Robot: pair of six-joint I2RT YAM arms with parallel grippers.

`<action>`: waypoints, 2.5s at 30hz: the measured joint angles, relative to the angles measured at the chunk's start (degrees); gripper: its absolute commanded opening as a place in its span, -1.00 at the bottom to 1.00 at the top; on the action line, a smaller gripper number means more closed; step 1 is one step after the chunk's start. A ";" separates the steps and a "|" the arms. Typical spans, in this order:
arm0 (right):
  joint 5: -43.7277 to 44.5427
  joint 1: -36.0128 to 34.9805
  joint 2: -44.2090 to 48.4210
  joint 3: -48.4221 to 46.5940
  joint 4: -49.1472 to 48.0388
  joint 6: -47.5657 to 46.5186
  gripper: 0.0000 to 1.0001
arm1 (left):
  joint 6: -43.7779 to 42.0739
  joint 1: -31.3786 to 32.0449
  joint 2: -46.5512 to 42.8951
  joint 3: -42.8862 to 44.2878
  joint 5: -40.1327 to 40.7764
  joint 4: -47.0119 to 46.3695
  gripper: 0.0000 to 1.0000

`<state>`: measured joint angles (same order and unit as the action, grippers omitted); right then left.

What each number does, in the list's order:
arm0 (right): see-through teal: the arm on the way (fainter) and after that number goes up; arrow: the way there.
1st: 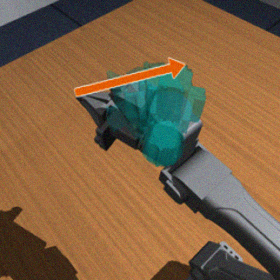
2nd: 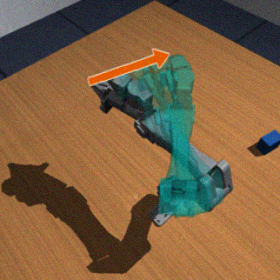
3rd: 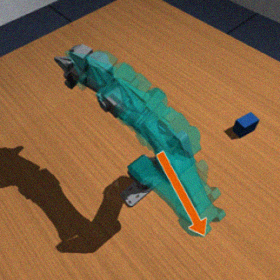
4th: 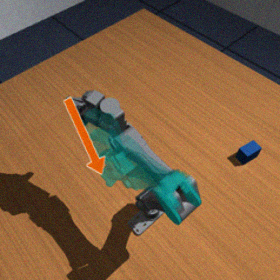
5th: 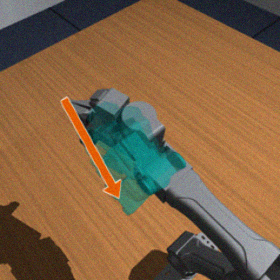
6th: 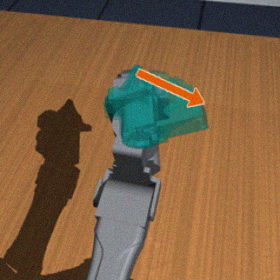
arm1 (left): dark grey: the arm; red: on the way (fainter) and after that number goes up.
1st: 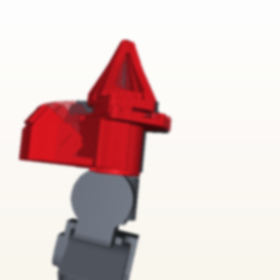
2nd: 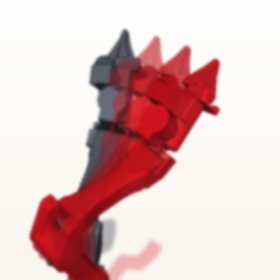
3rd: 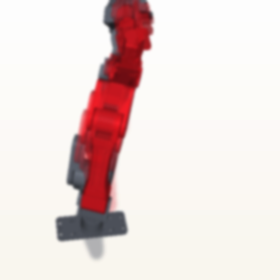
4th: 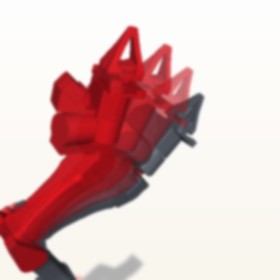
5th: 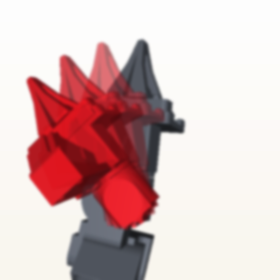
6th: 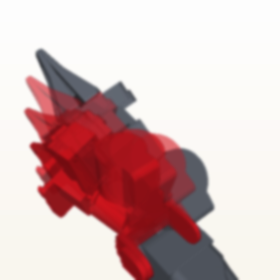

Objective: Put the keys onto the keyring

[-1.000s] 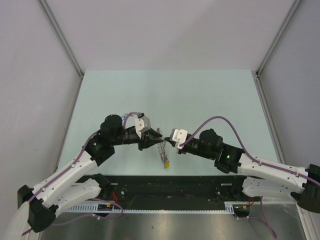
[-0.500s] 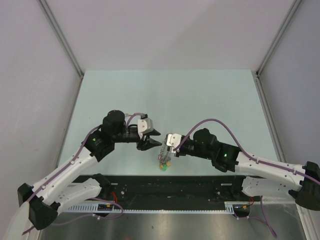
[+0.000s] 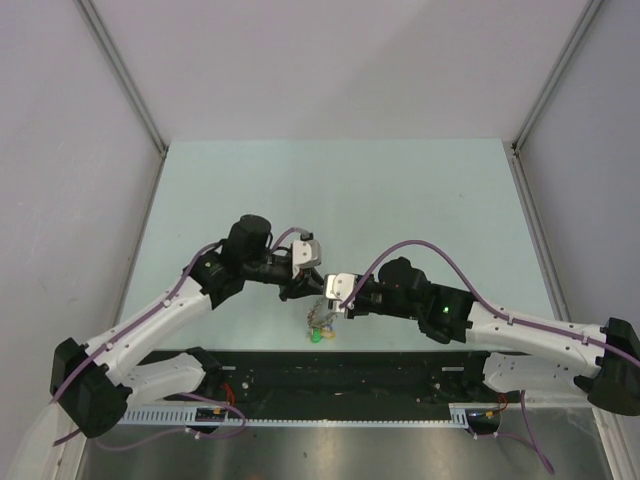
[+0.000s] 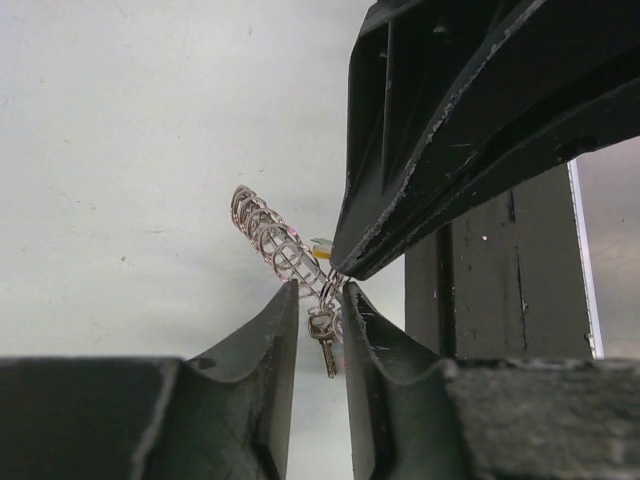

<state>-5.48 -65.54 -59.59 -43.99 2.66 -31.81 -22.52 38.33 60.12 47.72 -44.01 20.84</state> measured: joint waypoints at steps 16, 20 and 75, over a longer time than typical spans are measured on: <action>0.09 -0.39 -0.02 -0.09 1.07 -0.24 -1.00 | -0.61 0.00 3.10 0.52 -3.17 1.38 -0.98; 0.17 -0.42 0.02 -0.15 1.75 -0.24 -1.00 | -0.63 0.00 3.43 0.52 -3.23 1.49 -0.99; 4.50 0.90 -3.91 9.09 -26.38 7.85 -1.00 | 53.90 1.64 -20.76 -35.74 29.77 -56.50 -0.99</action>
<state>-0.97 -64.64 -63.51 -34.89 -23.73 -23.97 31.38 39.97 39.35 11.99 -14.24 -35.66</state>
